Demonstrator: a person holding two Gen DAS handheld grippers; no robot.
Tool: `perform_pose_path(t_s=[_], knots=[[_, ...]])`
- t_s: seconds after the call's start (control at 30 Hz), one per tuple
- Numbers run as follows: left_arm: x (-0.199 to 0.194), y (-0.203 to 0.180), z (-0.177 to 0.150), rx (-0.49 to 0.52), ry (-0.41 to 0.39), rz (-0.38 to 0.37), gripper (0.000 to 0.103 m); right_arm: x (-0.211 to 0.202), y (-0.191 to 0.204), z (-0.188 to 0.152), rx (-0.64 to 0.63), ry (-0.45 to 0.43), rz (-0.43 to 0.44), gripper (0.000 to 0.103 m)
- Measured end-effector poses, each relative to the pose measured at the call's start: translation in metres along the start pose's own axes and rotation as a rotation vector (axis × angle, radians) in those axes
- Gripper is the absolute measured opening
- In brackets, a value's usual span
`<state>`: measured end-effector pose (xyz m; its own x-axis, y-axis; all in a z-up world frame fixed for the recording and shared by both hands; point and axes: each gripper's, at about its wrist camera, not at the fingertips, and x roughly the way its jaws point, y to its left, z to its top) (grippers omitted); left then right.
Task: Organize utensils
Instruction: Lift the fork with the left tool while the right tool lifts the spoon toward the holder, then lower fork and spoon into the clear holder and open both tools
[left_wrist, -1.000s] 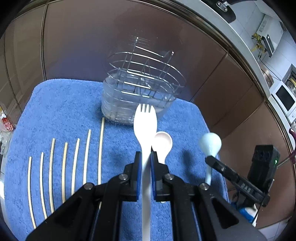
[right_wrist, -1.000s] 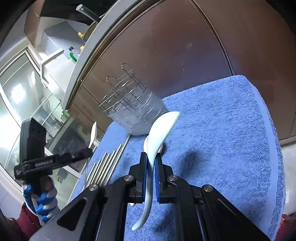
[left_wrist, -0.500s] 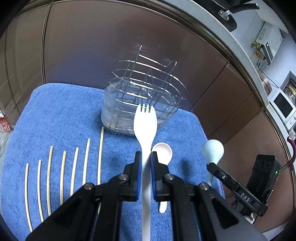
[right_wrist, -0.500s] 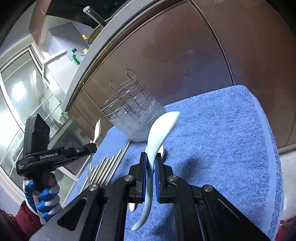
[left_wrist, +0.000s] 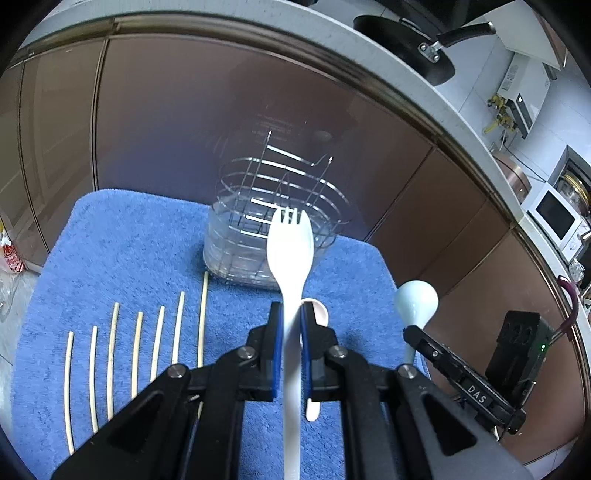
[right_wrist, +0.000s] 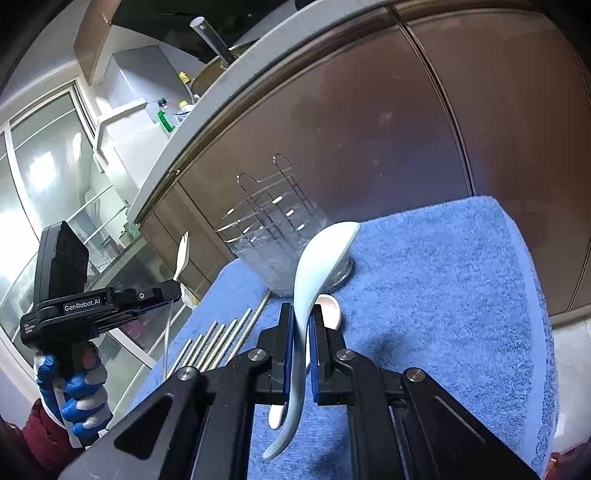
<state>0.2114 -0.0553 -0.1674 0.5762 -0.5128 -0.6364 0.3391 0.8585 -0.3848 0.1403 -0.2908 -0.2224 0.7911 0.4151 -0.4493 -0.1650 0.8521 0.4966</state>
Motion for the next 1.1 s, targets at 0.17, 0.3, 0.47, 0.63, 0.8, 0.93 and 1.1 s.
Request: perform_pose_path(t_s=[0.17, 0.3, 0.47, 0.63, 0.8, 0.93, 1.1], knots=[[-0.017, -0.003, 0.003, -0.001, -0.033, -0.013, 0.009, -0.011, 0.014, 0.003, -0.030, -0.033, -0.009, 0.008], [-0.035, -0.010, 0.006, 0.012, -0.075, -0.025, 0.009, -0.021, 0.027, 0.007, -0.058, -0.062, -0.017, 0.008], [-0.059, -0.017, 0.020, 0.023, -0.138, -0.049, 0.009, -0.040, 0.040, 0.023, -0.099, -0.130, -0.003, 0.008], [-0.078, -0.025, 0.034, 0.057, -0.196, -0.085, 0.009, -0.051, 0.054, 0.051, -0.116, -0.194, 0.041, 0.008], [-0.092, -0.032, 0.058, 0.084, -0.274, -0.087, 0.009, -0.043, 0.084, 0.081, -0.178, -0.251, 0.039, 0.008], [-0.097, -0.034, 0.087, 0.092, -0.382, -0.043, 0.009, -0.026, 0.112, 0.104, -0.263, -0.307, -0.009, 0.008], [-0.082, -0.039, 0.113, 0.096, -0.551, 0.067, 0.009, 0.009, 0.132, 0.125, -0.373, -0.381, -0.141, 0.008]])
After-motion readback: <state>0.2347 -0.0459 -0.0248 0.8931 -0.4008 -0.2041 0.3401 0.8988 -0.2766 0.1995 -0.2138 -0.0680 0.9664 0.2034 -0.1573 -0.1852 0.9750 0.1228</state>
